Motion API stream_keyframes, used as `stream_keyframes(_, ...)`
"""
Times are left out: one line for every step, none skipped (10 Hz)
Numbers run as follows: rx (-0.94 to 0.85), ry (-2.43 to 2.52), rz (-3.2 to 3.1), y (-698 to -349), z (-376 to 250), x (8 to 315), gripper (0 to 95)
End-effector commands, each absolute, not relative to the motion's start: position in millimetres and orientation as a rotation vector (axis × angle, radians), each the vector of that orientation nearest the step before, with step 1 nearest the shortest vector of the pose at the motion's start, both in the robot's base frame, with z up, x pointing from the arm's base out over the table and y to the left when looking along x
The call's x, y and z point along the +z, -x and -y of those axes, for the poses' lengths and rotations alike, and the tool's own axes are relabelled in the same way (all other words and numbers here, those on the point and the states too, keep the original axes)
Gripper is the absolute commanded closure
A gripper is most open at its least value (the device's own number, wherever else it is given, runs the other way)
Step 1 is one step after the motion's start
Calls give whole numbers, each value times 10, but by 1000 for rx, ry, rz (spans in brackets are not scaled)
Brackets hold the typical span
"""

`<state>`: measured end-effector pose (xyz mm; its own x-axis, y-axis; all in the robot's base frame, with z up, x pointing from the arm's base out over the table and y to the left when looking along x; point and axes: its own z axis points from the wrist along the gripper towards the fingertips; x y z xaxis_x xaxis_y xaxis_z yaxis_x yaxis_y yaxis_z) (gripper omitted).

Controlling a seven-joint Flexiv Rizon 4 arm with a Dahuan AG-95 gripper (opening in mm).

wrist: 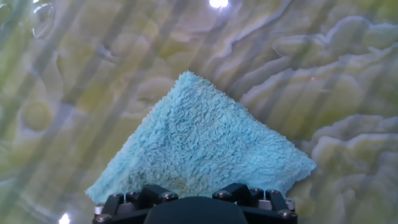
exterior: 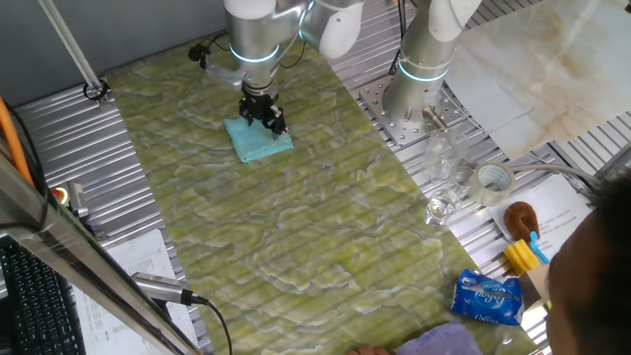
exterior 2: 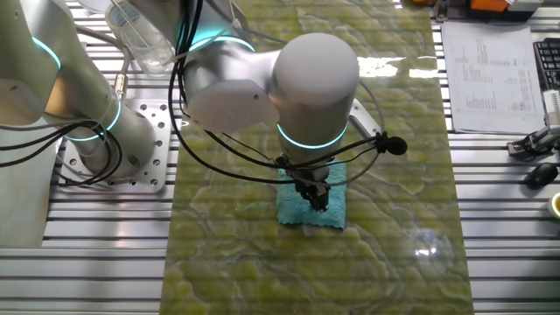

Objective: Clean the table with a cloth

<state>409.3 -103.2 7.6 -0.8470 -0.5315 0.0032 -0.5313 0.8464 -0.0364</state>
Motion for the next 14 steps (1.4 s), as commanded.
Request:
stream_keyframes(-67, 868, -3011, -4105, 1018, 51, 190)
stream_keyframes(-66, 867, -3011, -4106, 1015, 50, 190)
stream_keyframes(-70, 871, -3013, -4115, 1009, 51, 190)
stream_keyframes(-73, 875, -3013, -4118, 1008, 52, 190)
stream_keyframes(-73, 878, -3013, -4119, 1008, 50, 190)
stream_keyframes(-73, 880, -3012, -4119, 1008, 49, 190)
stream_keyframes(-73, 885, -3010, -4120, 1008, 49, 190)
stream_keyframes(-74, 885, -3010, -4120, 1008, 47, 190)
stream_keyframes(-75, 884, -3010, -4120, 1009, 45, 380)
stream_keyframes(-75, 882, -3010, -4121, 1009, 44, 380)
stream_keyframes(-75, 879, -3012, -4122, 1008, 46, 570)
stream_keyframes(-76, 874, -3014, -4125, 1007, 48, 570)
stream_keyframes(-76, 871, -3017, -4127, 1005, 54, 760)
stream_keyframes(-78, 865, -3019, -4128, 1003, 61, 950)
